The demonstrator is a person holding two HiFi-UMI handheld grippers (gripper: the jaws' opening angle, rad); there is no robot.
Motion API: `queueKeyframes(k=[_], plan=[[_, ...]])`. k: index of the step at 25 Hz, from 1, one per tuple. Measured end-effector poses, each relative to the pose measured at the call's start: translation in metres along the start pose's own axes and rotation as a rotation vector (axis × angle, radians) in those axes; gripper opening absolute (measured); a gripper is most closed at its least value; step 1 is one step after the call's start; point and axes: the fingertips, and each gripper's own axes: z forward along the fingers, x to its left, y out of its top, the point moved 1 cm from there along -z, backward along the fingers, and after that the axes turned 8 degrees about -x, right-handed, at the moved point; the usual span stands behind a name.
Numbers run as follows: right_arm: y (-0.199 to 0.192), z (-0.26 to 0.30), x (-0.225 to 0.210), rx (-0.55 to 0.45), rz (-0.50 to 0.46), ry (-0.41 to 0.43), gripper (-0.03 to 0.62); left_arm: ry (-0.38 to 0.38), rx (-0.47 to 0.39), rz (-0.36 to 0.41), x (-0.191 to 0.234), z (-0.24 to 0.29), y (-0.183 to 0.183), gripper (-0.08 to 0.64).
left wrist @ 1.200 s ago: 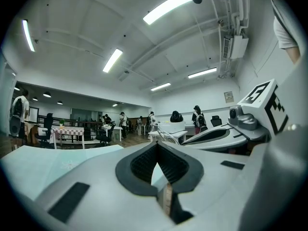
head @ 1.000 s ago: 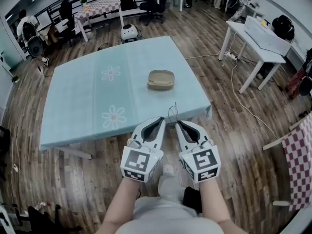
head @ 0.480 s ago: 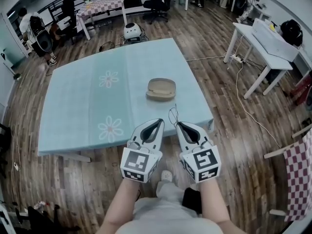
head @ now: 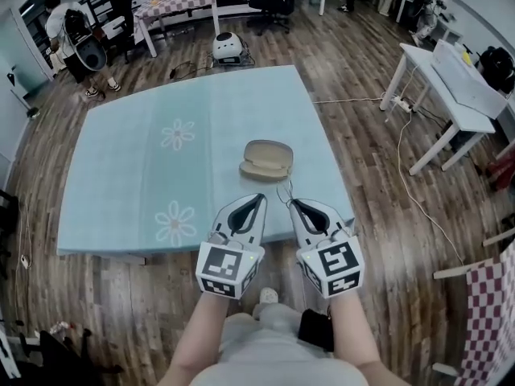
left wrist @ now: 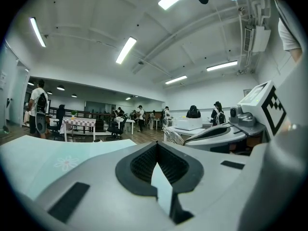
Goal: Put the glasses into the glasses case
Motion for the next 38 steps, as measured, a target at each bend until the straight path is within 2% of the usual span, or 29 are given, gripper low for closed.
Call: queueKeyframes(k=[16,24,34,38], plan=[[-0.016,0.04,-0.022,0.055,-0.031,0.06,0.014,0.082,0.038,-0.027,0.038,0.026,-0.02,0.008],[-0.024,0.083,-0.038,0.101,-0.051,0.075,0.014,0.091,0.063,-0.044,0.068,0.047,-0.03,0.008],[-0.044,0.133,-0.057,0.192,-0.099,0.138,0.014,0.078,0.089,-0.074,0.104,0.087,-0.049,0.008],[-0.055,0.151,-0.06,0.243,-0.154,0.167,0.014,0.083,0.102,-0.105,0.121,0.095,-0.057,0.008]])
